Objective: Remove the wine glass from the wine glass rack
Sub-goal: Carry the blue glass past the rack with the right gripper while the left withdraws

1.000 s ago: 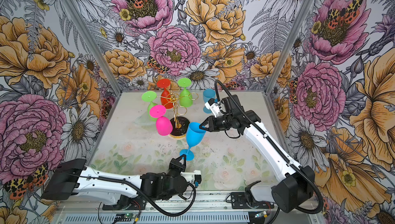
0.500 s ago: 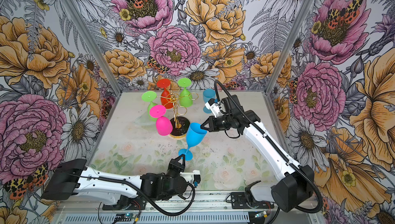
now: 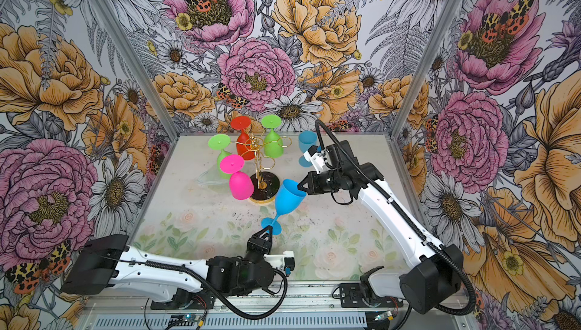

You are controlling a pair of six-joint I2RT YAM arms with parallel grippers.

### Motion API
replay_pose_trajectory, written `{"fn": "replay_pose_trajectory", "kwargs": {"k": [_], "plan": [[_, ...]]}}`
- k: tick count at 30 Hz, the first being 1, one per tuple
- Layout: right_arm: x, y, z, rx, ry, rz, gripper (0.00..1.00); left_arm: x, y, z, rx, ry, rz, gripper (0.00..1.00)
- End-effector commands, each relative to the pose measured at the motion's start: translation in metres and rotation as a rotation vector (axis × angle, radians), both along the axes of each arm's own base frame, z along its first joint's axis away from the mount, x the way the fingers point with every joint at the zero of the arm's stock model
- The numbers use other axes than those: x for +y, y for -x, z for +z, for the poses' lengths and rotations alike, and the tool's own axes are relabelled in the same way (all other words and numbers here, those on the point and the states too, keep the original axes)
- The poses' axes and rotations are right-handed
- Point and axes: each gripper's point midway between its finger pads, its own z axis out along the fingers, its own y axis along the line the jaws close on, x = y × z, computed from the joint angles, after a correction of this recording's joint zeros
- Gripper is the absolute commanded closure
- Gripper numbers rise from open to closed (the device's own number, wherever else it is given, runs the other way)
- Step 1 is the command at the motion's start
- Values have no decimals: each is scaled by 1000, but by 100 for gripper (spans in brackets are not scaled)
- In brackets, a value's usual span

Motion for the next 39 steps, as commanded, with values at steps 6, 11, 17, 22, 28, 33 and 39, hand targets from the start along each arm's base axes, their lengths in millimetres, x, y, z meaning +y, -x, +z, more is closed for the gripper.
{"fn": "replay_pose_trajectory", "kwargs": {"k": [6,11,17,22,28,33,39], "plan": [[-11,-16,31,-132,13,-69,100,-7,7,-11,73,82,-20,56],[-24,-29,32,-188,85,-134,100,-12,10,-6,124,184,-16,43],[-46,-46,25,-247,206,-229,100,-14,14,14,207,385,-14,34],[-65,-57,20,-285,307,-302,100,-5,12,34,269,565,8,29],[-86,-71,11,-316,429,-374,100,24,-2,62,379,811,115,19],[-99,-83,2,-322,514,-418,100,47,-11,80,452,968,165,14],[-115,-99,0,-336,586,-471,100,72,-24,106,516,1176,225,10]]}}
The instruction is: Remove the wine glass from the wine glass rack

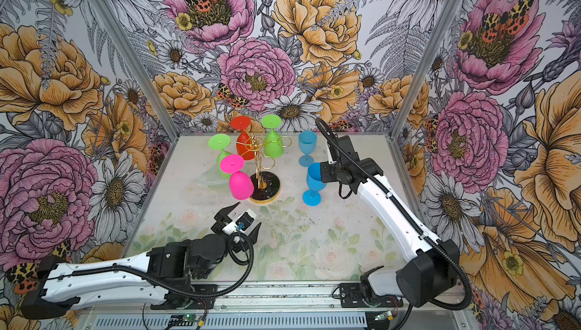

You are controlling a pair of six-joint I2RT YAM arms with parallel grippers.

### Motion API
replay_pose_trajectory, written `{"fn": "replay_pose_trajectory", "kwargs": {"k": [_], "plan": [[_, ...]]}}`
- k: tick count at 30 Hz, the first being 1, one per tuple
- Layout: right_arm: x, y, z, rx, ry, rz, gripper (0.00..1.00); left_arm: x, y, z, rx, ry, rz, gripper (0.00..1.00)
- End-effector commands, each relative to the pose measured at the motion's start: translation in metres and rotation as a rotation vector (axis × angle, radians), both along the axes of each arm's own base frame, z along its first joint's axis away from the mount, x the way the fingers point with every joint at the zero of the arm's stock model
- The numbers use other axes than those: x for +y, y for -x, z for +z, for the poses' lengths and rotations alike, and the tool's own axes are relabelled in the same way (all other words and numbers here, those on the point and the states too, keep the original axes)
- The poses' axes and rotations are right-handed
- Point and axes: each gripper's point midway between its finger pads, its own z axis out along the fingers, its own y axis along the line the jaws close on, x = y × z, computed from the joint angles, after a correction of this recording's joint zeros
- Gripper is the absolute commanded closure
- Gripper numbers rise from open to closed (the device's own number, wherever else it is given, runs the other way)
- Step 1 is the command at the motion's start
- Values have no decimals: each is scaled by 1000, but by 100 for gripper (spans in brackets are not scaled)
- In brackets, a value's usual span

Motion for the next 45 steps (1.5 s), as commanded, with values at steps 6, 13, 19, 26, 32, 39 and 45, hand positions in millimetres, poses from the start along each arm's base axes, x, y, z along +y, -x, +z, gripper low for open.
{"fn": "replay_pose_trajectory", "kwargs": {"k": [6,13,19,26,32,39,45], "plan": [[-28,-36,18,-91,74,-104,100,35,-17,32,148,283,95,10],[-43,-62,14,-100,89,-158,100,60,-31,35,222,355,174,10],[-52,-90,14,-121,84,-197,100,79,-42,30,287,414,263,10],[-61,-122,6,-120,98,-225,100,97,-51,20,324,463,327,10],[-67,-146,-2,-124,88,-254,100,111,-55,21,308,491,378,9],[-67,-171,-11,-119,70,-268,100,120,-64,16,320,517,428,9],[-67,-190,-17,-120,72,-273,100,130,-68,19,301,544,456,9]]}}
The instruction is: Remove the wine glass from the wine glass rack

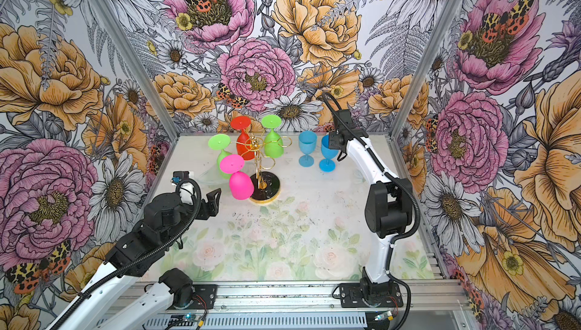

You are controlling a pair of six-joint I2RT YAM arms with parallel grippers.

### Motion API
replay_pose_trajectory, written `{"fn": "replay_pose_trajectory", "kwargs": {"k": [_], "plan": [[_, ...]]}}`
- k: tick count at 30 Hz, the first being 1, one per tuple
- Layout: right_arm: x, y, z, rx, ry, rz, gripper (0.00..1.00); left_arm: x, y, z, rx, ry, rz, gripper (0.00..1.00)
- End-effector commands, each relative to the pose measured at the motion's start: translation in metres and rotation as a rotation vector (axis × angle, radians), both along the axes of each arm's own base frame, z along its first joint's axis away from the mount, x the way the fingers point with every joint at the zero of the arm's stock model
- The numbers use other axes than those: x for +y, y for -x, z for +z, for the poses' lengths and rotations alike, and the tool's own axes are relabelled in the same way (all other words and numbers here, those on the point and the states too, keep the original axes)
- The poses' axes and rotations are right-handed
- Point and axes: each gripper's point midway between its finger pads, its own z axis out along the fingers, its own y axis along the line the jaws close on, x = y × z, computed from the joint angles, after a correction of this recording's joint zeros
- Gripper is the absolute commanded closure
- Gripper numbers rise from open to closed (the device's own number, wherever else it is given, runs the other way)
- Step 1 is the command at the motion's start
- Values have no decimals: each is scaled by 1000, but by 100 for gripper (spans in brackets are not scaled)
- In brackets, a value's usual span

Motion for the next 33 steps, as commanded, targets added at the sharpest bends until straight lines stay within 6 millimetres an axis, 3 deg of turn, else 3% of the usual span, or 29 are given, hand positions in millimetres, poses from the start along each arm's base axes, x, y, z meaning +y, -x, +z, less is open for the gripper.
{"fn": "replay_pose_trajectory", "kwargs": {"k": [1,20,33], "plan": [[-3,-19,15,-62,-15,-16,100,0,-2,2,-14,44,1,9],[-3,-44,-2,-51,-24,-15,100,7,-6,3,-26,76,20,9],[0,-50,-10,-39,-38,-10,100,9,-7,4,-33,86,21,9]]}}
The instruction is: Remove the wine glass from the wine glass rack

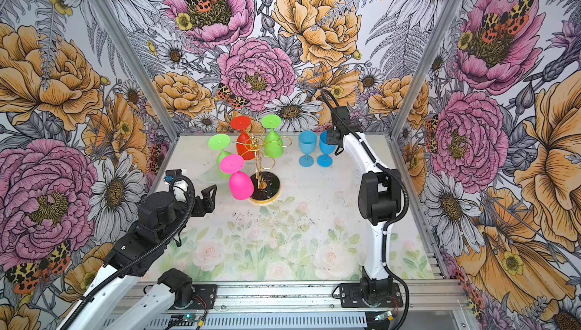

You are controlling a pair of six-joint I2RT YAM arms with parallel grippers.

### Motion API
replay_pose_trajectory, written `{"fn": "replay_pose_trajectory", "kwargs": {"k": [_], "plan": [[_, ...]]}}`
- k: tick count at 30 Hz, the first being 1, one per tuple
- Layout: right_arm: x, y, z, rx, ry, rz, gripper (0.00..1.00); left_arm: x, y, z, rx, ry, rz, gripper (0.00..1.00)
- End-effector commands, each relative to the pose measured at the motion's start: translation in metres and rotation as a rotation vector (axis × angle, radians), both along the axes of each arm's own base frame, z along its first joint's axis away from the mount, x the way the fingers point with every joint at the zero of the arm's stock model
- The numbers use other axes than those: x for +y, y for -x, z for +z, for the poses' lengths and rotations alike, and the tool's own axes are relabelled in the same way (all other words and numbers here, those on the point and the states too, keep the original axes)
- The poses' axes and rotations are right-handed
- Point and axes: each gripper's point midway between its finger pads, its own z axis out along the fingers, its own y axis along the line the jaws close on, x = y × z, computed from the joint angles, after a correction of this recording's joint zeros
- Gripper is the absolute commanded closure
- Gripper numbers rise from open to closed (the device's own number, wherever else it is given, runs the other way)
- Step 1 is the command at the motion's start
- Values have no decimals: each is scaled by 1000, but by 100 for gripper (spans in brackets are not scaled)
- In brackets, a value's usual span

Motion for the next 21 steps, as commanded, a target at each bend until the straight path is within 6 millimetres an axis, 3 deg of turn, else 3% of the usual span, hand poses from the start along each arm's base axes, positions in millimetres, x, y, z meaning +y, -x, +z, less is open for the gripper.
{"fn": "replay_pose_trajectory", "kwargs": {"k": [1,10,21], "plan": [[0,-10,11,-42,-19,-7,100,-3,-1,1,-16,28,-15,9],[4,-9,2,-23,-44,-3,100,0,1,3,-26,27,-7,9],[7,-9,8,-34,-61,5,84,0,1,4,-28,28,-9,9]]}}
